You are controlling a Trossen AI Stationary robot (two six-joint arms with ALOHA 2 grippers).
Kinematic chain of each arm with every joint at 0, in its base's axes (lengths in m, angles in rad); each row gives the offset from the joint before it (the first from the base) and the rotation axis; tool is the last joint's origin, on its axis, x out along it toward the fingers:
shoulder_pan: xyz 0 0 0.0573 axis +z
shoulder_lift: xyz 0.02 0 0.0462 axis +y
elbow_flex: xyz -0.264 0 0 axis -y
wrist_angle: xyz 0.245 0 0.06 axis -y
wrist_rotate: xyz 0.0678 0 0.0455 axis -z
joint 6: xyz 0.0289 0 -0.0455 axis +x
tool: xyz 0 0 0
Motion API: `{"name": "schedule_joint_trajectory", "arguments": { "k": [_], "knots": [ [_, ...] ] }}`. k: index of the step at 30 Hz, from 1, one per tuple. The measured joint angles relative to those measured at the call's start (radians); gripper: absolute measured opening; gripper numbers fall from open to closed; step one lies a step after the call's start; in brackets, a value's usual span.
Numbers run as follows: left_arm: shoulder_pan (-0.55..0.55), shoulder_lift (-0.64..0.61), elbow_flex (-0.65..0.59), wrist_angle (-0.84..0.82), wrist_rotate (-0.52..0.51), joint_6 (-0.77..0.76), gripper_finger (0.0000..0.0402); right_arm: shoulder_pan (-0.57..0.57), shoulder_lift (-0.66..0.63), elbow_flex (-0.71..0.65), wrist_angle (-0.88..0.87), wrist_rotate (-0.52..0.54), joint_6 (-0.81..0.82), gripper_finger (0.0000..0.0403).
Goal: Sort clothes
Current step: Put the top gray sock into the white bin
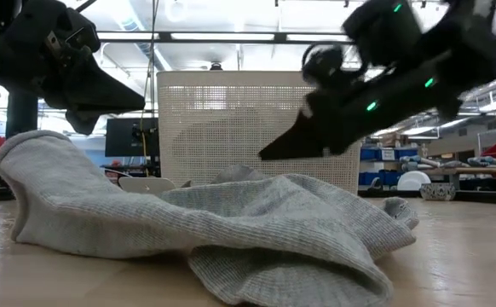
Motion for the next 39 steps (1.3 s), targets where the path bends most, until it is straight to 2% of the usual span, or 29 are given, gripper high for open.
{"name": "schedule_joint_trajectory", "arguments": {
  "k": [4,12,15,19,20,23,26,31,35,39],
  "knots": [
    [0.000,0.000,0.000,-0.002,0.001,0.000,0.0041,-0.051,0.135,0.057,0.108,0.002,0.000,0.0199],
    [0.000,0.000,0.000,-0.003,0.001,-0.001,0.0041,-0.086,0.283,0.189,0.109,-0.035,0.050,0.0188],
    [0.000,0.000,0.000,-0.003,0.001,-0.001,0.0041,-0.084,0.316,0.222,0.101,-0.071,0.054,0.0143],
    [0.000,0.000,0.000,-0.002,0.001,-0.001,0.0041,-0.071,0.323,0.249,0.027,-0.117,0.057,0.0032],
    [0.000,0.000,0.000,-0.002,0.001,-0.001,0.0041,-0.067,0.317,0.249,0.012,-0.116,0.055,0.0018],
    [0.000,0.000,0.000,0.001,0.001,-0.001,0.0041,-0.061,0.284,0.247,-0.029,-0.116,0.043,0.0018],
    [0.000,0.000,0.000,0.001,0.001,-0.001,0.0041,-0.058,0.202,0.243,-0.036,-0.117,-0.042,0.0009],
    [0.000,0.000,0.000,-0.002,0.001,-0.001,0.0041,-0.048,-0.002,0.246,-0.034,-0.128,-0.224,0.0008],
    [0.000,0.000,0.000,0.000,0.001,-0.001,0.0041,-0.072,-0.184,0.254,-0.029,-0.147,-0.307,0.0007],
    [0.000,0.000,0.000,0.004,0.000,0.002,0.0041,-0.129,-0.304,0.294,-0.043,-0.225,-0.389,0.0007]
  ]
}}
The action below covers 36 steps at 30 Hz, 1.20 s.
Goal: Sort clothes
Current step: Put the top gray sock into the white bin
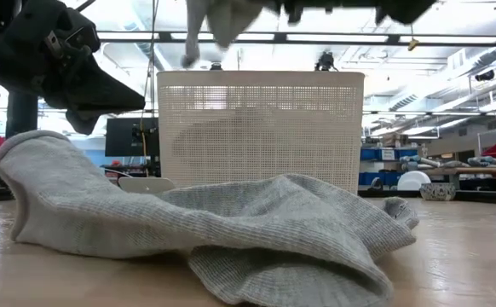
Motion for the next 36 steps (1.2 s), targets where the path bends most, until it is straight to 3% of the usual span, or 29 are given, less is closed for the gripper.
{"name": "schedule_joint_trajectory", "arguments": {
  "k": [5,10,16,21,28,36],
  "knots": [
    [0.000,0.000,0.000,0.003,0.000,0.002,0.0041,-0.095,-0.045,0.129,-0.121,-0.066,-0.088,0.0007],
    [0.000,0.000,0.000,-0.002,0.000,0.003,0.0041,-0.206,0.032,0.281,-0.339,-0.079,-0.074,0.0008],
    [0.000,0.000,0.000,-0.009,-0.001,0.004,0.0041,-0.321,0.166,0.377,-0.479,-0.101,0.063,0.0018],
    [0.000,0.000,0.000,-0.009,-0.001,0.015,0.0041,-0.391,0.257,0.389,-0.546,-0.101,0.360,0.0030],
    [0.000,0.000,0.000,-0.010,-0.001,0.028,0.0041,-0.417,0.280,0.389,-0.671,-0.135,0.391,0.0093],
    [0.000,0.000,0.000,-0.010,-0.001,0.028,0.0041,-0.409,0.105,0.390,-0.729,-0.135,0.342,0.0188]
  ]
}}
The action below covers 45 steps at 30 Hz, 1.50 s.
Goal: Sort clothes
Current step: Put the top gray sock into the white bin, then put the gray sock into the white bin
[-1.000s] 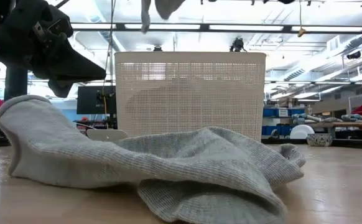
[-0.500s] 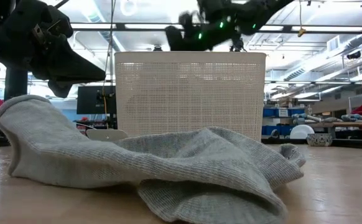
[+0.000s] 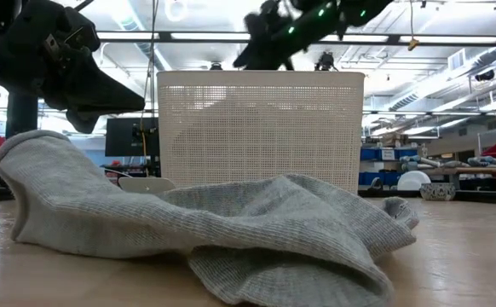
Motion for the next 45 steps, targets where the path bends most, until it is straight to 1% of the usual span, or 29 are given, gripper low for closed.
{"name": "schedule_joint_trajectory", "arguments": {
  "k": [3,7,10,12,15,18,20,23,27,30,33,36,39,42,45],
  "knots": [
    [0.000,0.000,0.000,0.000,0.000,0.000,0.0041,0.021,-0.093,0.000,-0.091,-0.034,0.001,0.0210],
    [0.000,0.000,0.000,0.001,0.000,0.000,0.0041,0.085,-0.198,0.001,-0.235,-0.177,0.031,0.0215],
    [0.000,0.000,0.000,0.001,0.000,0.000,0.0041,0.180,-0.232,0.001,-0.306,-0.277,0.031,0.0212],
    [0.000,0.000,0.000,0.001,0.000,-0.001,0.0041,0.259,-0.233,0.001,-0.333,-0.296,0.023,0.0209],
    [0.000,0.000,0.000,0.003,0.000,-0.004,0.0041,0.380,-0.196,0.001,-0.371,-0.271,-0.015,0.0208],
    [0.000,0.000,0.000,0.013,0.000,-0.004,0.0041,0.479,-0.129,0.000,-0.372,-0.171,-0.047,0.0208],
    [0.000,0.000,0.000,0.020,0.000,-0.004,0.0041,0.526,-0.076,0.000,-0.360,-0.113,-0.057,0.0208],
    [0.000,0.000,0.000,0.028,0.000,-0.004,0.0041,0.570,0.016,-0.001,-0.344,-0.097,-0.030,0.0207],
    [0.000,0.000,0.000,0.026,0.005,-0.004,0.0041,0.605,0.123,-0.001,-0.342,-0.150,0.050,0.0203],
    [0.000,0.000,0.000,0.026,0.009,-0.005,0.0041,0.624,0.184,-0.001,-0.378,-0.190,0.110,0.0200],
    [0.000,0.000,0.000,0.025,0.018,-0.011,0.0041,0.635,0.225,-0.001,-0.379,-0.267,0.194,0.0196],
    [0.000,0.000,0.000,0.021,0.029,-0.025,0.0041,0.644,0.256,-0.001,-0.371,-0.341,0.280,0.0191],
    [0.000,0.000,0.000,0.021,0.031,-0.025,0.0041,0.658,0.279,-0.002,-0.367,-0.390,0.348,0.0184],
    [0.000,0.000,0.000,0.022,0.031,-0.025,0.0041,0.666,0.282,-0.002,-0.367,-0.420,0.369,0.0177],
    [-0.002,0.000,0.000,0.010,0.033,-0.041,0.0041,0.664,0.277,-0.001,-0.365,-0.427,0.379,0.0169]
  ]
}}
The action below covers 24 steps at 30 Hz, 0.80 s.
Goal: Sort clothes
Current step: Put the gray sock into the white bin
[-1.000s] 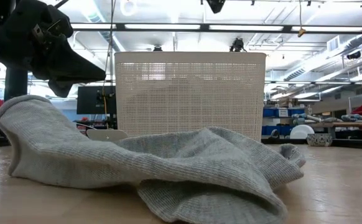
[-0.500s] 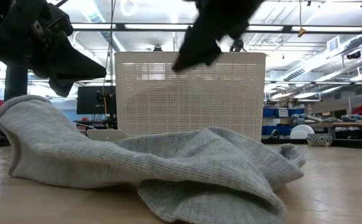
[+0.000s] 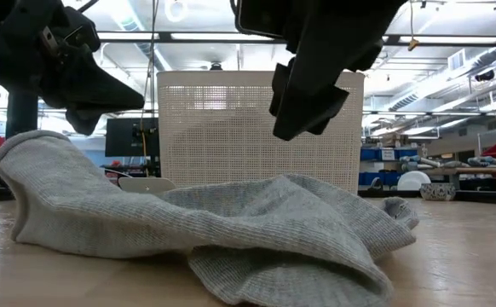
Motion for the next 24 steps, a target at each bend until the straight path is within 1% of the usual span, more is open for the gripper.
{"name": "schedule_joint_trajectory", "arguments": {
  "k": [8,15,20,24],
  "knots": [
    [-0.004,0.020,0.000,-0.009,0.044,-0.089,0.0041,0.006,-0.004,0.000,0.017,0.012,0.004,0.0159],
    [-0.014,0.050,0.000,-0.008,0.039,-0.096,0.0041,0.019,-0.004,0.000,-0.015,0.167,-0.043,0.0159],
    [-0.013,0.052,0.000,-0.008,0.044,-0.114,0.0041,0.050,-0.001,0.000,-0.002,0.226,-0.044,0.0158],
    [-0.014,0.052,0.000,-0.008,0.083,-0.117,0.0041,0.091,0.006,0.000,0.037,0.283,-0.044,0.0158]
  ]
}}
